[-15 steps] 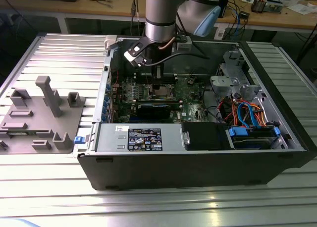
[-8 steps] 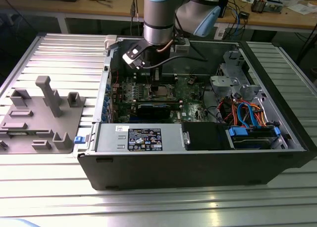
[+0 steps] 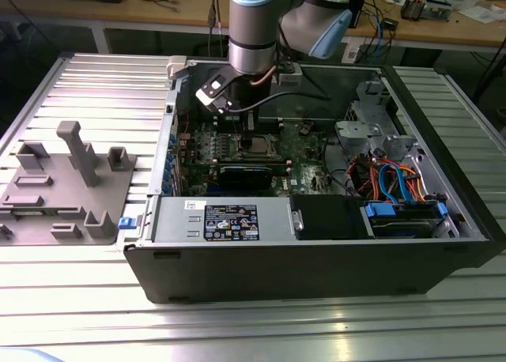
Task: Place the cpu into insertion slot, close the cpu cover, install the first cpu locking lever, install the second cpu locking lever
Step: 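Close the cpu cover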
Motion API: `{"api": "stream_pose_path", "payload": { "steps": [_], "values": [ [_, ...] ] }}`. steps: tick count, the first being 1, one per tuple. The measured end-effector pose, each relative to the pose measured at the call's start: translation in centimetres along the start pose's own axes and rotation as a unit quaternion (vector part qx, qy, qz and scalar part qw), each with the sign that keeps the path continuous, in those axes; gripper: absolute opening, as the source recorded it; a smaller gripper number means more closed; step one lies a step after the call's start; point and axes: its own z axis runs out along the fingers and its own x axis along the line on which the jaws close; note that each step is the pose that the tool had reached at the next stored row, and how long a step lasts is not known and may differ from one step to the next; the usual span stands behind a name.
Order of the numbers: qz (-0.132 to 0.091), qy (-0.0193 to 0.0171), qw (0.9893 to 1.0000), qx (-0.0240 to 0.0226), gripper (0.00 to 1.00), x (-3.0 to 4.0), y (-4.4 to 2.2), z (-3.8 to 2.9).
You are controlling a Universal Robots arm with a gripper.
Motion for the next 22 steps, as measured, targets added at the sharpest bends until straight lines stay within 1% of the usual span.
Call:
{"api": "stream_pose_path", "payload": {
  "steps": [5,10,11,13,15,18,20,22],
  "values": [
    [0.000,0.0001,1.0000,0.0000,0.11,0.02,-0.05,0.29],
    [-0.001,0.0000,1.0000,0.0000,0.11,0.02,-0.09,0.34],
    [-0.001,0.0003,1.0000,-0.0002,0.11,0.03,-0.08,0.29],
    [-0.001,0.0001,1.0000,0.0000,0.11,0.00,-0.09,-0.19],
    [-0.001,0.0001,1.0000,-0.0001,0.11,-0.01,-0.06,-0.27],
    [-0.001,0.0000,1.0000,0.0000,0.11,-0.03,0.42,-0.27],
    [-0.001,0.0000,1.0000,0.0000,0.11,-0.06,1.13,-0.26],
    [-0.001,0.0000,1.0000,0.0000,0.11,-0.08,1.61,-0.25]
  ]
}}
